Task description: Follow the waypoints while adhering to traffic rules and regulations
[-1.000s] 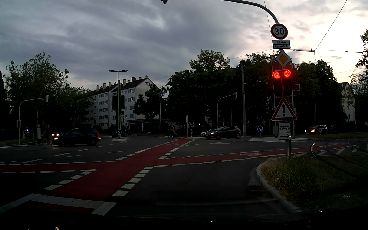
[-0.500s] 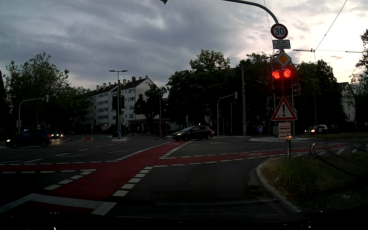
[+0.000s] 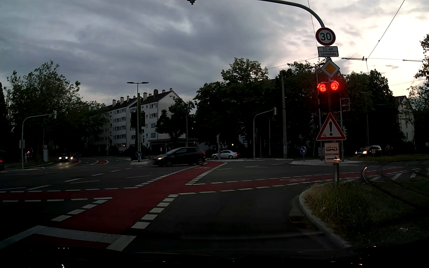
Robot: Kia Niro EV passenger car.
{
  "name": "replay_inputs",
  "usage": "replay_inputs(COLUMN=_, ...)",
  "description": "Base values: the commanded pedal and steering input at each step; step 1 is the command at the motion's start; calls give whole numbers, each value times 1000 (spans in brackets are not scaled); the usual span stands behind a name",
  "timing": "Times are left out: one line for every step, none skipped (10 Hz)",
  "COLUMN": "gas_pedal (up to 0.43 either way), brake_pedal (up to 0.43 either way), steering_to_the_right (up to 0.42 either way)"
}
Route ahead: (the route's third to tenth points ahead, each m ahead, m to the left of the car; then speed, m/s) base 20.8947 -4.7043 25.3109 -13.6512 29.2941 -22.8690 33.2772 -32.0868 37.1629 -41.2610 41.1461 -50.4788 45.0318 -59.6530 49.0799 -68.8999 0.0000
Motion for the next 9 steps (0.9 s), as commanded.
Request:
replay_inputs(gas_pedal=0, brake_pedal=250, steering_to_the_right=-52)
replay_inputs(gas_pedal=0, brake_pedal=250, steering_to_the_right=-53)
replay_inputs(gas_pedal=0, brake_pedal=250, steering_to_the_right=-53)
replay_inputs(gas_pedal=0, brake_pedal=244, steering_to_the_right=-53)
replay_inputs(gas_pedal=0, brake_pedal=250, steering_to_the_right=-53)
replay_inputs(gas_pedal=0, brake_pedal=250, steering_to_the_right=-52)
replay_inputs(gas_pedal=0, brake_pedal=250, steering_to_the_right=-52)
replay_inputs(gas_pedal=0, brake_pedal=250, steering_to_the_right=-52)
replay_inputs(gas_pedal=0, brake_pedal=250, steering_to_the_right=-53)
